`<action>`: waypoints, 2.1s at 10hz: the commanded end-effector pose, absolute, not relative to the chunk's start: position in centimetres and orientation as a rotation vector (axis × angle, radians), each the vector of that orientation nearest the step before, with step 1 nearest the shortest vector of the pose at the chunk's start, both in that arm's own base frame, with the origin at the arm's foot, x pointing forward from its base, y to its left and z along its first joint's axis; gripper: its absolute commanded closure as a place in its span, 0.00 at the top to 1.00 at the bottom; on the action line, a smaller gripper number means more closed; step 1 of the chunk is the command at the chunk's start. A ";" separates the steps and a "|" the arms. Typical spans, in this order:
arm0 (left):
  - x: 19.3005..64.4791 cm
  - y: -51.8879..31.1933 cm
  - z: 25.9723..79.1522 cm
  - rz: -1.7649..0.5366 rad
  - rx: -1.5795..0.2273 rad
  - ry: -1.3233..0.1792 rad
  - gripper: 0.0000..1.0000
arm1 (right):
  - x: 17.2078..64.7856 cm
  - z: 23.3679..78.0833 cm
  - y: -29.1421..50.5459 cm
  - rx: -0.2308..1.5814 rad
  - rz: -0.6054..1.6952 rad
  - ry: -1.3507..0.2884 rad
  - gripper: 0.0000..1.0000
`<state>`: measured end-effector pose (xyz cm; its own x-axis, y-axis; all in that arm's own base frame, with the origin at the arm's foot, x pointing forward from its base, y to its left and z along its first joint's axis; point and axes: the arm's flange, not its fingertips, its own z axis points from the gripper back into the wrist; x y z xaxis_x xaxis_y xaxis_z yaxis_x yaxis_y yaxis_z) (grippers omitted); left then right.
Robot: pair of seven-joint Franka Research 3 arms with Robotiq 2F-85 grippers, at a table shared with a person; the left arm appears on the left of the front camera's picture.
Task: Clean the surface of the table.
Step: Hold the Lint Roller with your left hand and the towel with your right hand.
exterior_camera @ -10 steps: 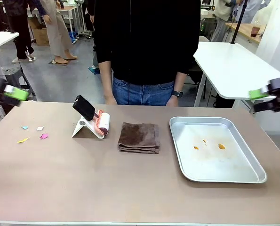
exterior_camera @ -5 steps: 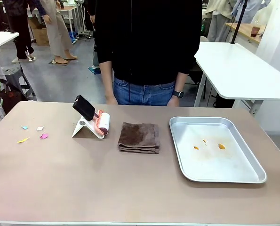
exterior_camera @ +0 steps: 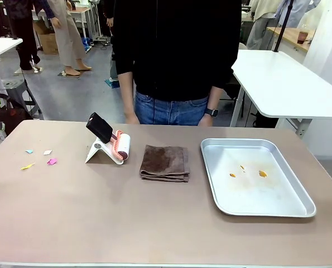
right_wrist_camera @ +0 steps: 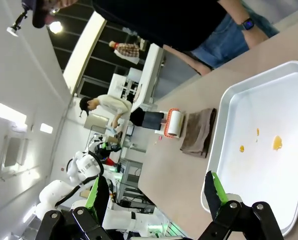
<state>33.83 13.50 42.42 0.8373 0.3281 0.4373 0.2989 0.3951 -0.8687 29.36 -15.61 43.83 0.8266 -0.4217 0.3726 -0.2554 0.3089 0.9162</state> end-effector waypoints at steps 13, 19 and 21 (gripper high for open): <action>34.6 12.5 44.1 -0.003 -1.100 -0.605 1.00 | 30.6 45.1 -12.1 1.133 -0.120 -0.587 1.00; 42.1 0.0 49.6 -0.215 -0.797 -0.344 1.00 | 36.2 48.4 5.6 0.805 0.149 -0.475 1.00; 45.6 -4.5 49.4 -0.255 -0.687 -0.245 1.00 | 39.1 47.5 12.1 0.690 0.221 -0.398 1.00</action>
<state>43.50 -4.52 49.15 0.9267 -0.1069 0.3602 0.3250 0.7092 -0.6257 36.03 10.76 48.04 0.8837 0.0359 0.4667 -0.3508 0.7110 0.6094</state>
